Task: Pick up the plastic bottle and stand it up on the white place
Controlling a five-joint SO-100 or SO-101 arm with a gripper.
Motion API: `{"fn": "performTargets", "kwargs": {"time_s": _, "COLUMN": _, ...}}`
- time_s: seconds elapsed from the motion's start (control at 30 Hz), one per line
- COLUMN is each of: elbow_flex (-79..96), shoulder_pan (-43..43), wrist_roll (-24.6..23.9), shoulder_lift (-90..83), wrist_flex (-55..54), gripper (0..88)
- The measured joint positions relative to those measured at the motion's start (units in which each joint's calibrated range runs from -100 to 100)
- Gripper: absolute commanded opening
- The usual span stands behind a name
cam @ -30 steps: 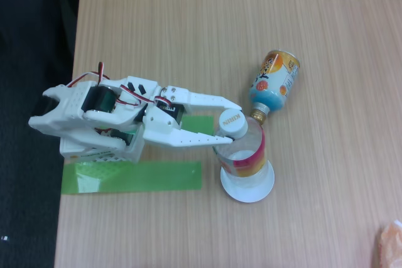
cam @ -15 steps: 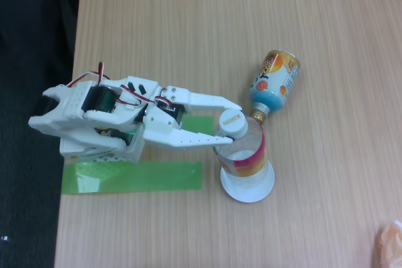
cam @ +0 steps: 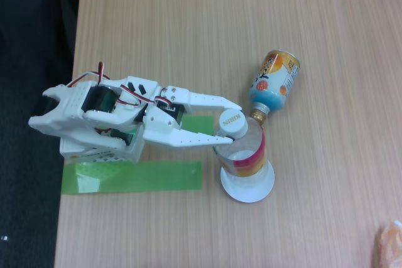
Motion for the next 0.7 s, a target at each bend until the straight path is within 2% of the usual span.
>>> {"fn": "performTargets", "kwargs": {"time_s": 0.7, "elbow_flex": 3.9, "shoulder_pan": 0.3, "wrist_roll": 0.0, "shoulder_lift": 0.1, "wrist_flex": 0.0, "gripper": 11.1}}
